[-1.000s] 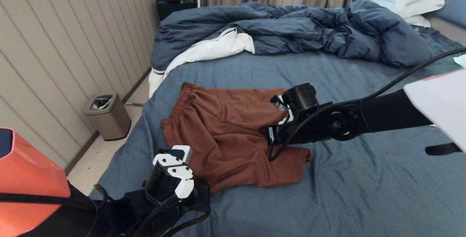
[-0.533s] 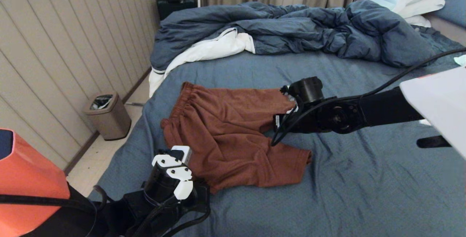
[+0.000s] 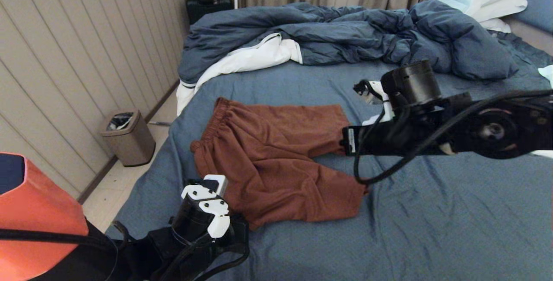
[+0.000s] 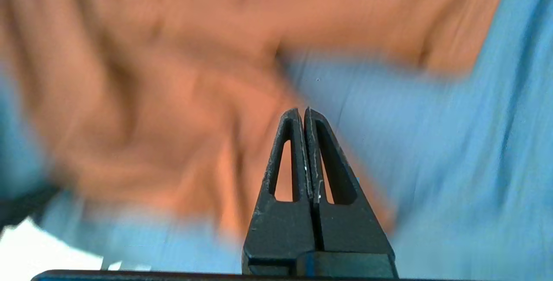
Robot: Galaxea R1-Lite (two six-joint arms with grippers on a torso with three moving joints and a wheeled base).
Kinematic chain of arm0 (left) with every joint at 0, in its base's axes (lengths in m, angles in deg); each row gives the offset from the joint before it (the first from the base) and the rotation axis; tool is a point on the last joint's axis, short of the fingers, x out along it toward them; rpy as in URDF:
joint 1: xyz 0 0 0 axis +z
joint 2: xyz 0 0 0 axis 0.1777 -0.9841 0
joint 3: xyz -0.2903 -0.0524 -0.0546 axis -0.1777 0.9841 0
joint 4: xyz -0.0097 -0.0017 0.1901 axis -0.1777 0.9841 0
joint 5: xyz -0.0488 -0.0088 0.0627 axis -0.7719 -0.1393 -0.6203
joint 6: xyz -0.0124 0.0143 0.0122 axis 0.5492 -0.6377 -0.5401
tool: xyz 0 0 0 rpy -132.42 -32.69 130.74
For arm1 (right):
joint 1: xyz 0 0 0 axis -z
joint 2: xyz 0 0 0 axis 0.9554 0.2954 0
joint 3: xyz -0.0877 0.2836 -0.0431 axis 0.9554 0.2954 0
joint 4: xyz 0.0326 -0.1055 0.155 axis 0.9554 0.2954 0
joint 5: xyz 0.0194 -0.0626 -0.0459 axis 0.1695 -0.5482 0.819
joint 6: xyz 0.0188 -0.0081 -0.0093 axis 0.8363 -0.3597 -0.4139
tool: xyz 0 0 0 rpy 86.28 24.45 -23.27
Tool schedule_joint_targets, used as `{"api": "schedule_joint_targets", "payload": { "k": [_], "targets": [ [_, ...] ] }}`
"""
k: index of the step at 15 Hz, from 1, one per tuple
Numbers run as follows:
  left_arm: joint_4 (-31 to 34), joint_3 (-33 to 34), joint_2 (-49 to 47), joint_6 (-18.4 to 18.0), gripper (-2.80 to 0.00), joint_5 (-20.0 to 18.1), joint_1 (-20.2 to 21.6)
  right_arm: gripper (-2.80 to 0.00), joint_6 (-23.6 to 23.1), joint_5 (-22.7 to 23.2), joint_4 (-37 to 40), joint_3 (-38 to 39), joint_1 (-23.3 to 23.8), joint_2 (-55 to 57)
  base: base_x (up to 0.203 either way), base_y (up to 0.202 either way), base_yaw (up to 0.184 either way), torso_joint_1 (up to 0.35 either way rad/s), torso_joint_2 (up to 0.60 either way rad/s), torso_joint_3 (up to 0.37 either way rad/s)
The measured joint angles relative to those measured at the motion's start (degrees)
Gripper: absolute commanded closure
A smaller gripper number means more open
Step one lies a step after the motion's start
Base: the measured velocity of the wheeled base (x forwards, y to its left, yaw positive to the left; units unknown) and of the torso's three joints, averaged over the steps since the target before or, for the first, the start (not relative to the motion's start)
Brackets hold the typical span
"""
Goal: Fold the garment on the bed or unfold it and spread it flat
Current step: Unford the brown shorts
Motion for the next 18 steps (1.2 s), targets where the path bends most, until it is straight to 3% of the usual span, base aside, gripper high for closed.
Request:
{"api": "schedule_joint_targets", "payload": {
  "k": [2, 5, 6, 12, 13, 18],
  "targets": [
    [-0.53, -0.09, -0.86, 0.07, 0.00, 0.03, 0.00, 0.00, -0.05, 5.62, 1.32, 7.58, 1.17, -5.15, 0.000, 0.000, 0.000, 0.000, 0.00, 0.000],
    [-1.23, -0.05, -1.69, 0.00, 0.00, 0.07, 0.00, 0.00, -1.04, 19.56, 1.99, 16.85, 4.06, -9.97, 0.000, 0.000, 0.000, 0.000, 0.00, 0.000],
    [-1.23, -0.02, -1.78, -0.09, 0.00, 0.19, 0.00, 0.00, -1.93, 21.25, 1.99, 18.89, 4.11, -10.74, 0.000, 0.000, 0.000, 0.000, 0.00, 0.000],
    [-1.21, -0.06, -2.13, -0.41, 0.00, 1.32, -0.16, 0.00, -8.88, 21.49, 1.87, 22.88, 5.54, -9.79, 0.000, 0.000, 0.000, 0.000, 0.00, 0.000],
    [-1.23, -0.05, -2.16, -0.40, 0.00, 1.32, -0.18, -2.80, -9.29, 21.50, 1.74, 22.96, 6.03, -8.94, 0.000, 0.000, 0.000, 0.000, 0.00, 0.000],
    [-1.22, 0.02, -2.28, -0.39, 0.00, 1.31, -0.24, -2.80, -11.15, 21.51, 0.52, 22.86, 8.30, -3.86, 0.000, 0.000, 0.000, 0.000, 0.00, 0.000]
  ]
}}
